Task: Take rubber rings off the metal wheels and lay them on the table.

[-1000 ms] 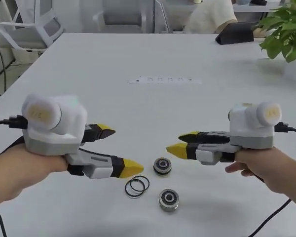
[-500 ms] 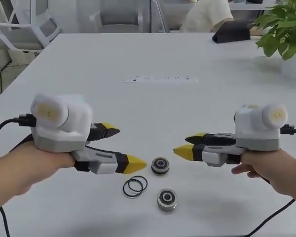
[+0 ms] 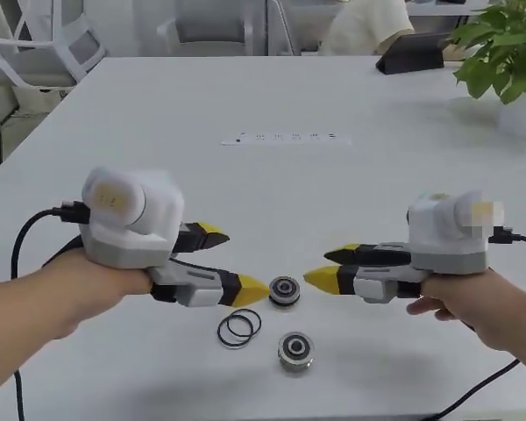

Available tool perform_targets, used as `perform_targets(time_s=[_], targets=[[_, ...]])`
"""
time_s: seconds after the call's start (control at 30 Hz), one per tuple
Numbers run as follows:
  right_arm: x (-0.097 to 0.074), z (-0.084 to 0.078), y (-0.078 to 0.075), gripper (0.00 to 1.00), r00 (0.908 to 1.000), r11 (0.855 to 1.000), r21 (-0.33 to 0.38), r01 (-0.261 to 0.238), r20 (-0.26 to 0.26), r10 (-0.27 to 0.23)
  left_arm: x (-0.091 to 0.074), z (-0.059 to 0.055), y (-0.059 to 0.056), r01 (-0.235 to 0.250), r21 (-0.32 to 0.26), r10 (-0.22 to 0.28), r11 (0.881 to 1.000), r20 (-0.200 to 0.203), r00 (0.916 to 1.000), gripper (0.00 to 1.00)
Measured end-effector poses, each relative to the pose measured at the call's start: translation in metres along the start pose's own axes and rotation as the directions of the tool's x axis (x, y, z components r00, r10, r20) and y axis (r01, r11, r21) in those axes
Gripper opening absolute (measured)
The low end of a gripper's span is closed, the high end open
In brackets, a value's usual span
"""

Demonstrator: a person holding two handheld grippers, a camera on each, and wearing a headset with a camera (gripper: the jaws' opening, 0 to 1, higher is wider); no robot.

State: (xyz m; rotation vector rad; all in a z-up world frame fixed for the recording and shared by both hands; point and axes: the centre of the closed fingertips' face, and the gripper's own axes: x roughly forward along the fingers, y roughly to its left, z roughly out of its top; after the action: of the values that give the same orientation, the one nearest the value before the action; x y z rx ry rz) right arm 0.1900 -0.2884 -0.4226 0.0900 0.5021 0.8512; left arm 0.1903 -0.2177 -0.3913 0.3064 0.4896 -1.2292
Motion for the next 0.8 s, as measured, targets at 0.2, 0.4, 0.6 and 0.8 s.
perform_targets(time_s=[0.2, 0.4, 0.6, 0.8], targets=[[0.002, -0.008, -0.001, 0.35, 0.9998, 1.000, -0.013, -0.002, -0.022, 0.002, 0.008, -0.001, -0.004, 0.014, 0.001, -0.014, 1.000, -0.004, 0.9999, 0.54], [0.004, -0.014, -0.001, 0.35, 0.9993, 1.000, -0.023, -0.003, -0.038, 0.002, 0.014, -0.005, -0.003, 0.023, -0.002, -0.023, 1.000, -0.012, 0.9997, 0.51], [0.005, -0.020, -0.002, 0.35, 0.9986, 1.000, -0.028, 0.000, -0.053, -0.001, 0.022, -0.008, -0.006, 0.032, -0.001, -0.033, 0.999, -0.024, 0.9992, 0.48], [0.007, -0.025, 0.000, 0.34, 0.9978, 0.999, -0.034, -0.003, -0.066, 0.001, 0.029, -0.012, -0.008, 0.042, 0.002, -0.042, 0.999, -0.035, 0.9985, 0.45]])
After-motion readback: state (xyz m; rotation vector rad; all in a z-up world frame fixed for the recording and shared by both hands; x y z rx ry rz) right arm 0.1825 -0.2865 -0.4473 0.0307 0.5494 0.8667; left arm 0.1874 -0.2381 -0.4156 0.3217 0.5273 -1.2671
